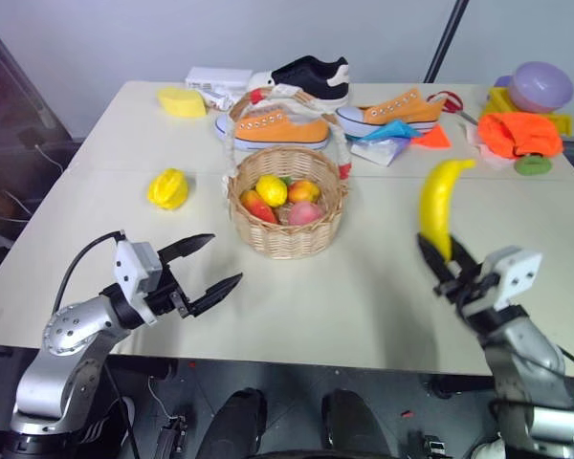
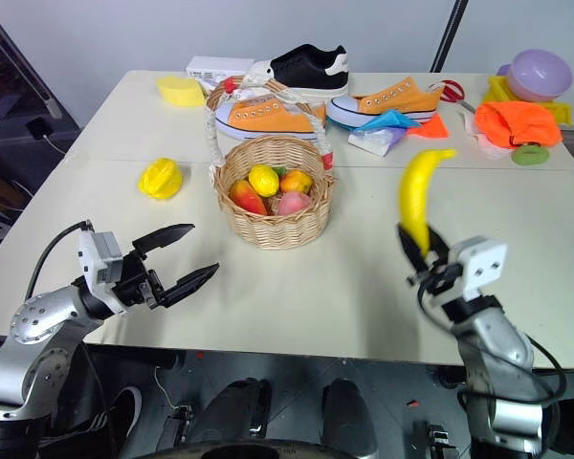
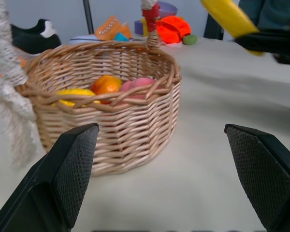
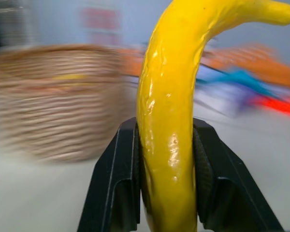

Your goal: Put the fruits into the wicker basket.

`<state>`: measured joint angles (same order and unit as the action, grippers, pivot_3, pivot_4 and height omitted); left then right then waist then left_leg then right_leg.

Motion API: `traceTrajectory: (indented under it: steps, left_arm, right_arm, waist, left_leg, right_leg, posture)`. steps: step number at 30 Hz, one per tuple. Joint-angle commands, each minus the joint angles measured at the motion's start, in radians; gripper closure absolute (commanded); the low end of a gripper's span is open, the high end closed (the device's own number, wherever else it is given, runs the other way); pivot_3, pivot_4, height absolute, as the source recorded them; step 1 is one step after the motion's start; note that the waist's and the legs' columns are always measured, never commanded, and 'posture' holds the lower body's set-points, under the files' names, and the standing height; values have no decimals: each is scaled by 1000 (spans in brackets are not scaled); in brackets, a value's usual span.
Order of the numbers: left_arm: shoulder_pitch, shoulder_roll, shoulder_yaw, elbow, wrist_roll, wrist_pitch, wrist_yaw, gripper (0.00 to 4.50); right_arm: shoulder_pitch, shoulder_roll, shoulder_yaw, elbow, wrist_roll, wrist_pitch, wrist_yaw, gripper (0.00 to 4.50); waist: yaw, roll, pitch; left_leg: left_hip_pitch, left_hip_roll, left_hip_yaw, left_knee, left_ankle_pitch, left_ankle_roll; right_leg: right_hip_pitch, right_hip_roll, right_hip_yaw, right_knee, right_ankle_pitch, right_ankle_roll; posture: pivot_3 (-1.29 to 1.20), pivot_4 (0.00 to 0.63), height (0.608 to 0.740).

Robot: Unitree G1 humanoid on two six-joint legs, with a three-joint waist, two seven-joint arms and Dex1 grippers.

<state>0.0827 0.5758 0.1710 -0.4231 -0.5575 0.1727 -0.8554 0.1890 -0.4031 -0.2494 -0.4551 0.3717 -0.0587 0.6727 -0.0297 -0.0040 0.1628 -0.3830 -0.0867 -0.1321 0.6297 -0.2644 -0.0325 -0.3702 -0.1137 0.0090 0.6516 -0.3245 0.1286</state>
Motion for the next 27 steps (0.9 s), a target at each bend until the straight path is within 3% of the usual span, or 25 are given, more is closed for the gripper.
traceTrajectory:
  steps: [1,3,8,11,17,19,23,27]
  left_arm:
    - [12,-3,25,31,9,-39,-11,0]
    - [18,4,32,44,17,-53,-22,0]
    - [-2,1,54,56,14,-78,-9,0]
    - [-11,-11,54,48,0,-70,6,0]
    - [-7,-23,46,32,12,-68,20,0]
    - [3,-25,52,25,15,-69,25,0]
    - [19,-34,54,12,17,-71,39,0]
    - [7,-42,42,4,20,-67,52,0]
  right_arm:
    - [-29,-93,-17,17,36,-79,134,3214]
    - [-31,-160,-3,-12,162,19,218,3214]
    - [-149,-354,44,-72,449,403,265,3214]
    - [-243,-415,143,-52,411,518,278,3214]
    - [-526,-318,333,19,305,656,164,3214]
    - [-636,-258,331,45,372,779,85,3214]
    - [-835,-151,352,112,348,918,-46,3214]
    - [-931,-62,365,195,313,1008,-145,3214]
  waist:
    - [6,0,0]
    - [15,-1,0]
    - [19,-2,1]
    - [21,-3,0]
    - [18,-3,0]
    - [18,-4,0]
    - [18,-4,0]
    - [20,-5,0]
  left_leg:
    - [0,0,0,0,0,0]
    - [2,0,0,0,-1,1]
    - [-2,1,-1,1,-1,2]
    - [-3,1,-1,1,-1,2]
    - [-6,0,-1,1,-1,1]
    - [-6,0,-2,1,-1,1]
    - [-7,-1,-2,1,-1,1]
    - [-8,0,-3,1,0,0]
  right_leg:
    - [1,0,0,0,0,0]
    - [2,0,0,-1,0,0]
    - [0,-2,1,-3,0,0]
    - [0,-3,-1,-4,0,0]
    - [-3,-3,-1,-4,0,0]
    - [-3,-3,-2,-4,0,0]
    - [-5,-4,-1,-4,0,0]
    - [-5,-4,-2,-4,0,0]
  posture:
    - [0,150,740]
    - [0,150,740]
    - [0,150,740]
    - [0,150,740]
    - [0,150,740]
    - [0,150,740]
    - [0,150,740]
    - [0,150,740]
